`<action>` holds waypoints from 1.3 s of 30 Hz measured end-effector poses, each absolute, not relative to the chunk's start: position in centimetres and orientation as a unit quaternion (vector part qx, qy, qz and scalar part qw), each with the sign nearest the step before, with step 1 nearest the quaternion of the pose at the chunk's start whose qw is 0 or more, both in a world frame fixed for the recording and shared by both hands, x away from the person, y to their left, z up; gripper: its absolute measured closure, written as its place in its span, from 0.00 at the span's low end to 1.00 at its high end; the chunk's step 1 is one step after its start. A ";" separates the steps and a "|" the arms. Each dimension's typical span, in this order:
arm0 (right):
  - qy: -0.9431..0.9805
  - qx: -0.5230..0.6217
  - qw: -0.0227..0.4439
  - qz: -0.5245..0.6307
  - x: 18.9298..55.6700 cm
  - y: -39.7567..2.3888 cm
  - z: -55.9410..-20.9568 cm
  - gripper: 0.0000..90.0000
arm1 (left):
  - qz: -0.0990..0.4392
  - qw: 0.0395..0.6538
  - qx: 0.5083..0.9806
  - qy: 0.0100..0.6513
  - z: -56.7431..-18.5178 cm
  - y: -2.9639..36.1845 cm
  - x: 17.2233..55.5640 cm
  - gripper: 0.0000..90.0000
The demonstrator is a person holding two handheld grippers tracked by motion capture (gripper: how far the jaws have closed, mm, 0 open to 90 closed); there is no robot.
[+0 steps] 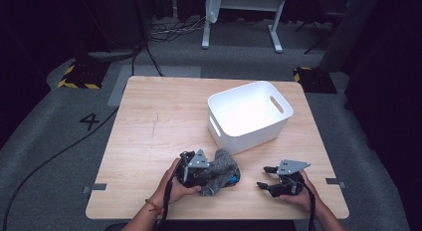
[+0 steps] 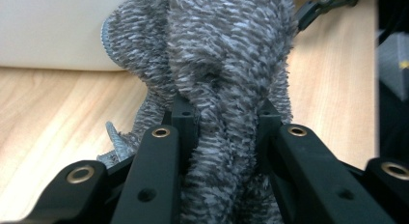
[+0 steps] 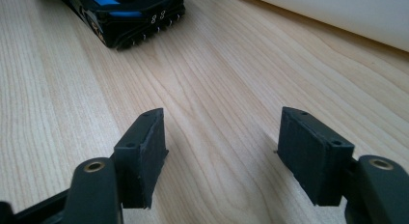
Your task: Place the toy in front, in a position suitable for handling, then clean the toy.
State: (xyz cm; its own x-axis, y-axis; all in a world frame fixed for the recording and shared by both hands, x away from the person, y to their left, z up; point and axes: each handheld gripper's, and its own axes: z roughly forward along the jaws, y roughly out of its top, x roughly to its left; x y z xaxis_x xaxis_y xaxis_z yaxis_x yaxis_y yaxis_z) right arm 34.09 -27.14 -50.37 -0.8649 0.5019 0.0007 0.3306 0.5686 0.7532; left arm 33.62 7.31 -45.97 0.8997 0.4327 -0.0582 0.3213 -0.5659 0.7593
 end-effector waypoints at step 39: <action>0.859 0.228 0.099 0.448 34.7 -24.1 -46.9 0.33 | 0.056 0.362 0.892 0.265 -48.9 13.4 32.6 0.78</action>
State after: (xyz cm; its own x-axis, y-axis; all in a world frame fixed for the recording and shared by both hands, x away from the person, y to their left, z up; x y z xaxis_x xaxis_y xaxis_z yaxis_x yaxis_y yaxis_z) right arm 34.66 -24.14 -46.89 -0.8760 0.4812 0.0339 0.3031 0.4942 0.8148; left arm 32.57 13.36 -48.94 0.8536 0.5129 -0.0912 0.4313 -0.5975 0.6760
